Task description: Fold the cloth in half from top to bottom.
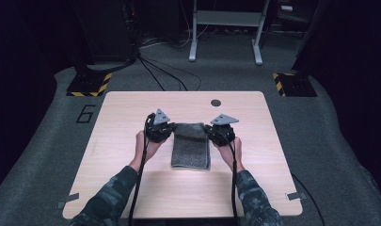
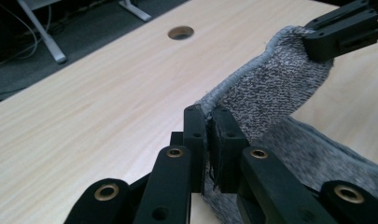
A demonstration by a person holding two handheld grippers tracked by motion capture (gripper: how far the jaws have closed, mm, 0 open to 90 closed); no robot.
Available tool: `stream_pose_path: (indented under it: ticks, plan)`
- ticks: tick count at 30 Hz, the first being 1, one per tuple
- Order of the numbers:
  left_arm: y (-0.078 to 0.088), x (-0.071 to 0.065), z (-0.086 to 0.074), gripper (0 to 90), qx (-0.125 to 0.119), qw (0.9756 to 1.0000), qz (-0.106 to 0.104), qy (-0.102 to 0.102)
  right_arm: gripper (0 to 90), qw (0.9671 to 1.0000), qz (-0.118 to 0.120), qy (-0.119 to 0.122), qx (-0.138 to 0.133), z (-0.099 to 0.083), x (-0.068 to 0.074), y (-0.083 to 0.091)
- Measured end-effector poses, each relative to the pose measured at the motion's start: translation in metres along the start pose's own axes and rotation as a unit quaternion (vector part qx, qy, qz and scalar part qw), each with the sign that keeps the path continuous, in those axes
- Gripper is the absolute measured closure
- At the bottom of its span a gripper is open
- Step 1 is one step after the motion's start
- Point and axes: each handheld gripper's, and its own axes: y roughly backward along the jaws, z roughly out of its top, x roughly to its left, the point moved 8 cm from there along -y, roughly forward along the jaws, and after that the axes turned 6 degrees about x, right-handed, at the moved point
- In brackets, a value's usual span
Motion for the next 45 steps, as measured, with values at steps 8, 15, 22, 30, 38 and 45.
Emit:
stream_pose_path:
  ticks: [8,15,22,30,38,45]
  plan:
    - [-0.007,-0.014,-0.022,85.0,0.038,0.9991,-0.02,-0.005,84.8,0.9998,0.006,0.002,0.016,-0.026,0.009,-0.003]
    - [-0.011,-0.026,-0.039,84.4,0.057,0.9977,-0.034,-0.012,84.3,0.9995,0.005,0.012,0.028,-0.044,0.017,-0.001]
    - [-0.011,-0.036,-0.053,81.4,0.073,0.9957,-0.056,-0.009,81.1,0.999,0.012,0.024,0.035,-0.06,0.027,0.004]
    - [0.005,-0.05,-0.075,49.0,0.097,0.9907,-0.094,0.014,56.4,0.9984,0.05,0.002,0.028,-0.076,0.041,0.032]
    - [0.016,-0.031,-0.052,34.8,0.066,0.9958,-0.048,0.042,46.0,0.9981,0.047,-0.029,0.027,-0.058,0.03,0.039]
    - [-0.016,-0.038,-0.062,27.3,0.116,0.9928,-0.013,0.027,37.0,0.9933,0.017,-0.042,0.106,-0.07,0.04,0.001]
